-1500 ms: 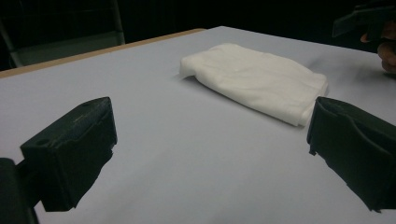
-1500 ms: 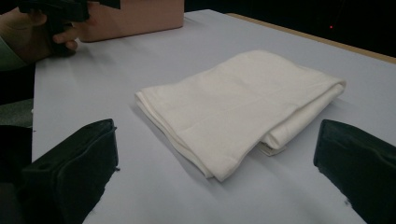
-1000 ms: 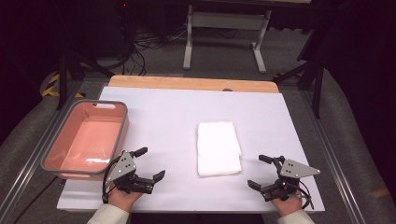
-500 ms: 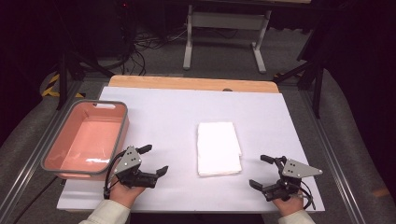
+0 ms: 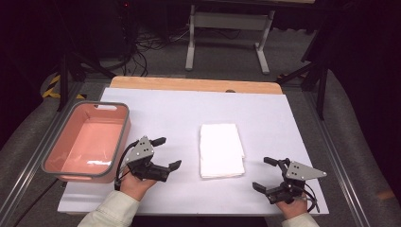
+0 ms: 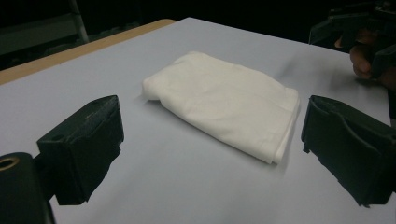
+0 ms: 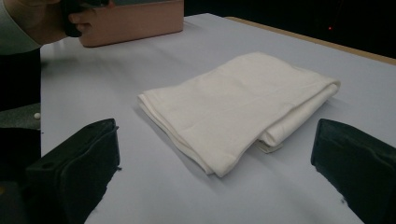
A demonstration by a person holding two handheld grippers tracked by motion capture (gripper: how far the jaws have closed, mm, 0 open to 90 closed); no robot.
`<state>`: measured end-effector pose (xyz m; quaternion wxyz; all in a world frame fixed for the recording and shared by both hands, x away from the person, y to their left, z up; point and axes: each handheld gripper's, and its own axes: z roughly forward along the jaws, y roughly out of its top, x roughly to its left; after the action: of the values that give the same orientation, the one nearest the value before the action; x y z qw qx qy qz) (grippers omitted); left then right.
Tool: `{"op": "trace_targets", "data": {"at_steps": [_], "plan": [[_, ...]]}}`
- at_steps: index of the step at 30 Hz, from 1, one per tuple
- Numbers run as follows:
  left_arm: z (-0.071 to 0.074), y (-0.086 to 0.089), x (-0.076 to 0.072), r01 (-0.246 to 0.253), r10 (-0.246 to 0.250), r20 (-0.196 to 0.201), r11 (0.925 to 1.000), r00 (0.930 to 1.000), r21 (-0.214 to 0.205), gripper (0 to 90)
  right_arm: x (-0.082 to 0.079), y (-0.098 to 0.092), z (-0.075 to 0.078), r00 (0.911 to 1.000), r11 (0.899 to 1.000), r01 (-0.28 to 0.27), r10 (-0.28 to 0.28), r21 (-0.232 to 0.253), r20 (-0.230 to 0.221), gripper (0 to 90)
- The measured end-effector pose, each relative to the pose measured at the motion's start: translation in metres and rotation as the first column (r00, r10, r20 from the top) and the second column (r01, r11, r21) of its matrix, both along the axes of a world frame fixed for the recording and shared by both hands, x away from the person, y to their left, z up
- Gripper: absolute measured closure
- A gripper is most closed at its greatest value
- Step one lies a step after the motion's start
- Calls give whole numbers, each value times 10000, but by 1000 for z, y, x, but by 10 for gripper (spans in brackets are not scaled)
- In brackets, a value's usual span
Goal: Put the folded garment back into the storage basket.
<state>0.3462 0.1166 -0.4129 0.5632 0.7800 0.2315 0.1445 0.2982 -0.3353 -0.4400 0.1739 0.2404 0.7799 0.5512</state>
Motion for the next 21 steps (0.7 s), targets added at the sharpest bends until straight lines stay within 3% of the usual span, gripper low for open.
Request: {"op": "trace_targets", "data": {"at_steps": [3,9,21], "plan": [[4,-5,4,60,-61,76,10000,10000,66,63,0,0,-1,10000,10000,-55,55,18,-63,17],[9,-15,13,134,-133,14,9997,9999,-221,57,0,-1,-1,10000,10000,-49,49,19,-48,17],[9,-39,31,489,-488,-332,9988,9983,39,50,1,-1,0,9999,10000,-96,96,27,-54,16]]}}
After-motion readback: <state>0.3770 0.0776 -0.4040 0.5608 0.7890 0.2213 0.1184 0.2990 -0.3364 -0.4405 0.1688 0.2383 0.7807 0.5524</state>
